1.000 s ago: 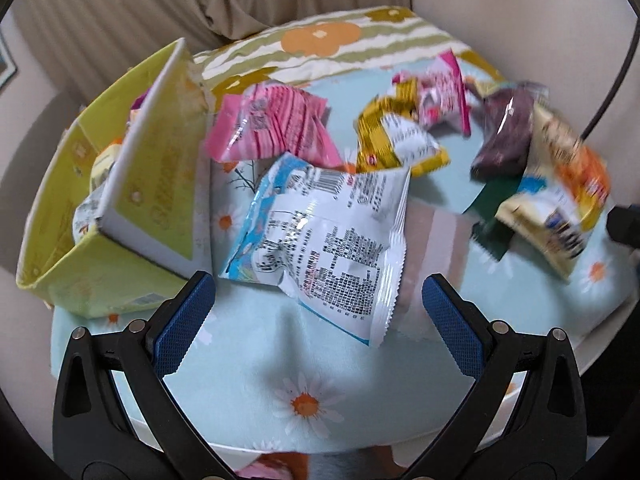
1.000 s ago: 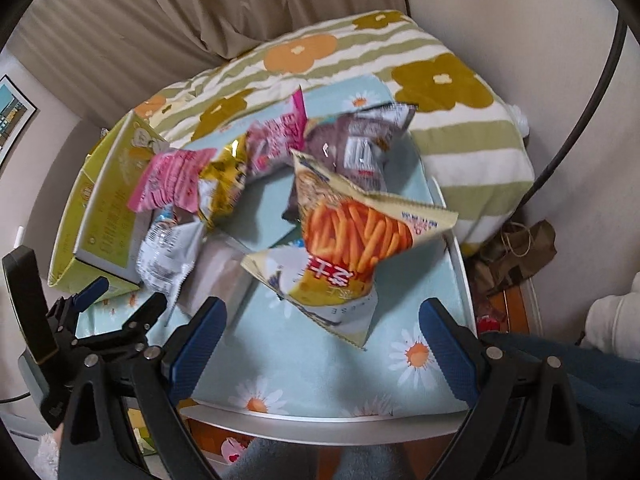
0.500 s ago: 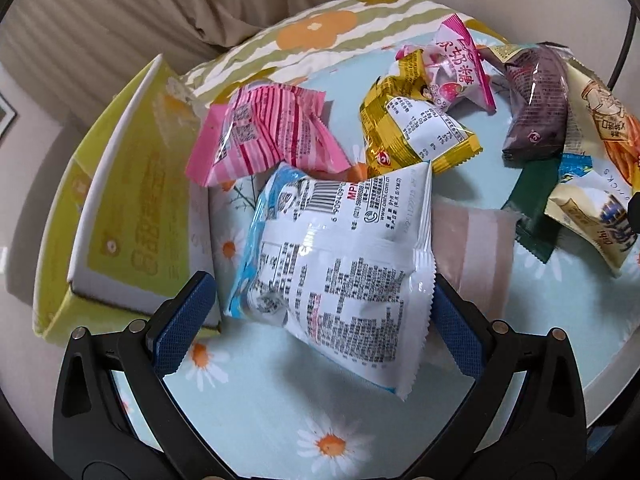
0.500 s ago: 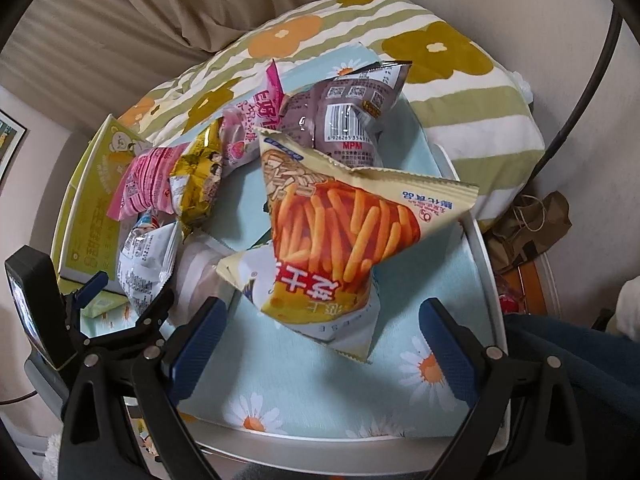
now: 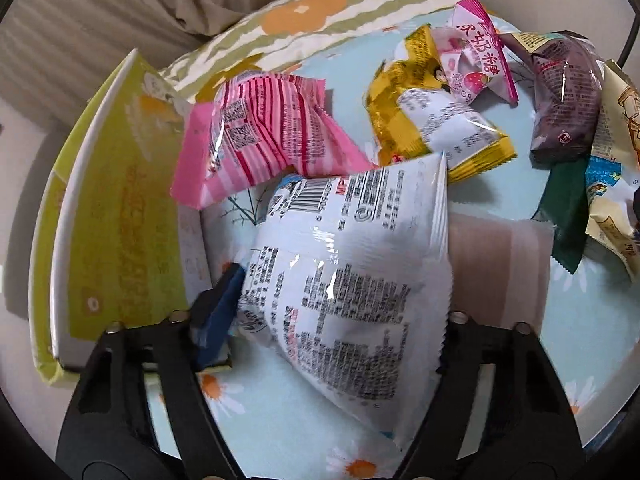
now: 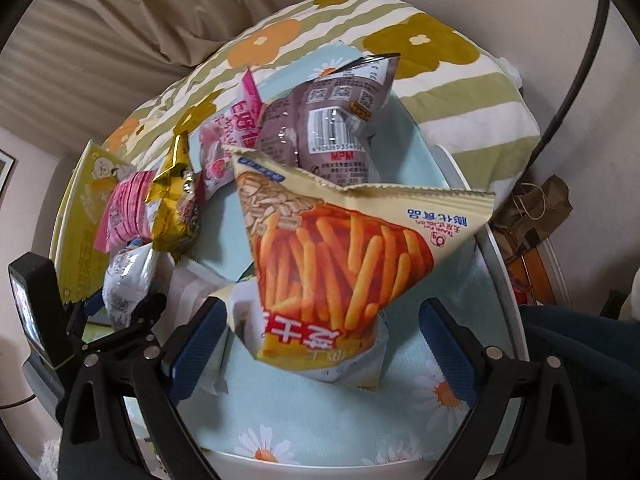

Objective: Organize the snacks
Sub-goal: 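Grasp a white snack bag with the left tool while the right tool grasps the orange fries bag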

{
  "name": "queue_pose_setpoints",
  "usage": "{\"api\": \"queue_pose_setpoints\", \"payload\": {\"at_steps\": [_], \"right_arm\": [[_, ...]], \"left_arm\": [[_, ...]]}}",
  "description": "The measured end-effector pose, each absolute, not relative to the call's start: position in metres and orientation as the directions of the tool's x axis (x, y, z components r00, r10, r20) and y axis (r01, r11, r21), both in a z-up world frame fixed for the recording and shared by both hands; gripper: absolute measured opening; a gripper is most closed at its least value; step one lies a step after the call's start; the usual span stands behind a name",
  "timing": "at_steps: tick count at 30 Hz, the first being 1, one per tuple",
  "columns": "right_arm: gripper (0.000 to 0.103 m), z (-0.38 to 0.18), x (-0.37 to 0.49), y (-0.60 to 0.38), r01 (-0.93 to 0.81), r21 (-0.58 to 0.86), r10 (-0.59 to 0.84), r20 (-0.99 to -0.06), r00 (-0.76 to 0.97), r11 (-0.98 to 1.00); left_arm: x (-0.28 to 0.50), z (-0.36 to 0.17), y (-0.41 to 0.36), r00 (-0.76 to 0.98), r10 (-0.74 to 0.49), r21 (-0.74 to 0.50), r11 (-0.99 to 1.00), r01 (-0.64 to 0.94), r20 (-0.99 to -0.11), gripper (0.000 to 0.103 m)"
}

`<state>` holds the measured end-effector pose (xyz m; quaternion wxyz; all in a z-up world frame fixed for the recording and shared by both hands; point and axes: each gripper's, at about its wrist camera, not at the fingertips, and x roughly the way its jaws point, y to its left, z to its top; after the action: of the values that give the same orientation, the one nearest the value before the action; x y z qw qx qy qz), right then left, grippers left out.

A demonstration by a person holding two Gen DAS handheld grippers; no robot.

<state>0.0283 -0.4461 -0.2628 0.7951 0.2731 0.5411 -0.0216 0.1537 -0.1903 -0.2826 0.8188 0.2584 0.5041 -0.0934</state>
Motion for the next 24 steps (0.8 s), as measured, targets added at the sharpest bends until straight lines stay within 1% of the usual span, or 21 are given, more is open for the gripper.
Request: {"api": "queue_pose_setpoints", "payload": {"at_steps": [3,6,8,10,11,12,14,15,19,24], "right_arm": [[0.096,-0.267,0.029,-0.446,0.357,0.415,0.254,-0.872,0.419,0.837],[0.092,-0.27,0.029,-0.446,0.378,0.429,0.256,-0.867,0.428,0.821],[0.087,-0.271,0.029,-0.446,0.387,0.437,0.257,-0.863,0.434,0.812],[0.077,-0.272,0.029,-0.445,0.395,0.45,0.266,-0.859,0.439,0.801],[0.077,-0.274,0.029,-0.445,0.403,0.456,0.269,-0.857,0.44,0.794],[0.074,-0.275,0.029,-0.445,0.408,0.459,0.268,-0.855,0.443,0.789],[0.06,-0.277,0.028,-0.446,0.415,0.466,0.274,-0.854,0.442,0.781],[0.056,-0.278,0.028,-0.446,0.419,0.474,0.281,-0.851,0.443,0.775],[0.048,-0.273,0.023,-0.447,0.421,0.479,0.276,-0.846,0.457,0.771],[0.046,-0.259,0.016,-0.446,0.411,0.474,0.266,-0.843,0.468,0.779]], "left_arm": [[0.159,-0.281,-0.187,0.467,0.081,0.307,0.848,0.433,-0.881,0.063],[0.162,-0.279,-0.184,0.454,0.055,0.279,0.851,0.445,-0.89,0.062],[0.164,-0.278,-0.18,0.444,0.035,0.256,0.856,0.448,-0.895,0.062],[0.166,-0.277,-0.177,0.437,0.019,0.234,0.864,0.446,-0.899,0.062],[0.167,-0.276,-0.175,0.434,0.01,0.223,0.868,0.444,-0.901,0.062],[0.166,-0.275,-0.174,0.43,0.001,0.212,0.871,0.443,-0.903,0.062],[0.167,-0.272,-0.171,0.426,-0.019,0.189,0.878,0.44,-0.905,0.062],[0.166,-0.27,-0.169,0.425,-0.028,0.18,0.88,0.44,-0.905,0.062],[0.163,-0.261,-0.169,0.426,-0.057,0.153,0.884,0.442,-0.903,0.062],[0.156,-0.244,-0.17,0.432,-0.105,0.11,0.889,0.444,-0.896,0.062]]}}
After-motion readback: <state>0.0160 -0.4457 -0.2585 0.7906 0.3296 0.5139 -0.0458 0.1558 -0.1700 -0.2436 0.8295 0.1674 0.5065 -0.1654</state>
